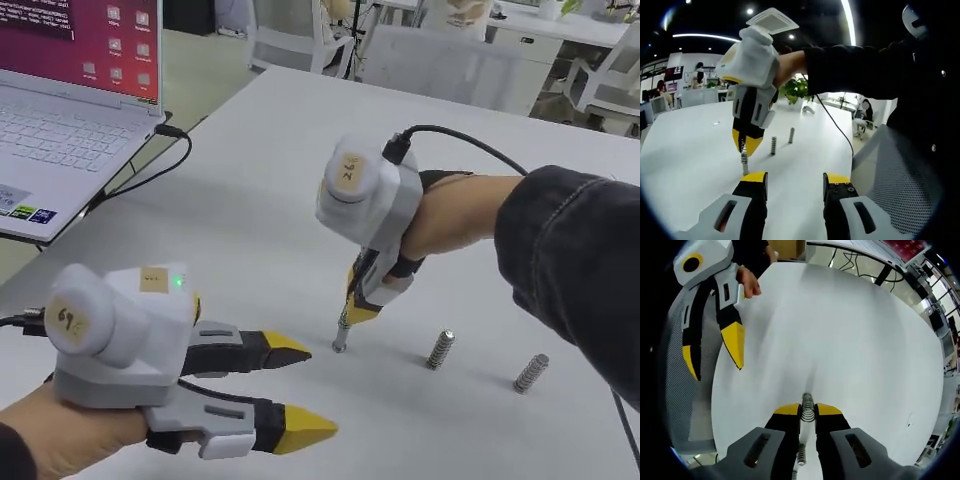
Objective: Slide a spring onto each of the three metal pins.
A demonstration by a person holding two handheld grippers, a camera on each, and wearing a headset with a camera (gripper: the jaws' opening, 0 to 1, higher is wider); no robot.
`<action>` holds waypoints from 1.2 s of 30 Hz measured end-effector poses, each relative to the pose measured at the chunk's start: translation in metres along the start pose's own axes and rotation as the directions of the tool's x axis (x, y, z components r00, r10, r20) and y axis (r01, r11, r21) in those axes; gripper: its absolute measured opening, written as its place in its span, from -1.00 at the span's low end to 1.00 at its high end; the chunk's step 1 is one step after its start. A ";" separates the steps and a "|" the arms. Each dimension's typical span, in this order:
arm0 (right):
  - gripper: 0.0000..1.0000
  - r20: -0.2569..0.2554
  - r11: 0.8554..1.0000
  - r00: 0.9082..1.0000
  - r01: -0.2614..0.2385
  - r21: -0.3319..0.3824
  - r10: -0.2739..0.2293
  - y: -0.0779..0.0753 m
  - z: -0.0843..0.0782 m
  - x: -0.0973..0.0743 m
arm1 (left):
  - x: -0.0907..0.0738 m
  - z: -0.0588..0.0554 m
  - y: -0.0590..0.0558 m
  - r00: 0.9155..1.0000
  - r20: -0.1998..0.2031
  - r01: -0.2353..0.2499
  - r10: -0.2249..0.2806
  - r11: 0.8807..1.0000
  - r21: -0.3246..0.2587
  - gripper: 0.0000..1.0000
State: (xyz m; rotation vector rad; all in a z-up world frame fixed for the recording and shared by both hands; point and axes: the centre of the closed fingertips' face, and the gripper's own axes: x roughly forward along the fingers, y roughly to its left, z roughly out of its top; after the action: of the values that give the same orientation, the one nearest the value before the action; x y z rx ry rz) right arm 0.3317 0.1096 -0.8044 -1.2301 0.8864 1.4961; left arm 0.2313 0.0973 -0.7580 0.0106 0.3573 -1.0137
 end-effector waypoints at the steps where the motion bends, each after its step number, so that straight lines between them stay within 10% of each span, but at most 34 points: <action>1: -0.83 0.000 1.000 1.000 0.000 0.000 0.000 0.000 0.000 0.001 | 0.000 0.000 0.000 1.000 0.000 0.000 0.000 1.000 0.000 -0.24; 36: -0.83 -0.102 1.000 0.995 -0.018 -0.004 0.017 0.000 -0.009 0.036 | -0.001 0.001 0.002 1.000 0.011 -0.009 0.009 1.000 -0.007 -0.24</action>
State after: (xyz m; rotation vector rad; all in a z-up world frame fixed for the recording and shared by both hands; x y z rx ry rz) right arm 0.3332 0.1093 -0.8416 -1.3151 0.9635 1.4607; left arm 0.2323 0.0992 -0.7565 -0.0002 0.3502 -1.0035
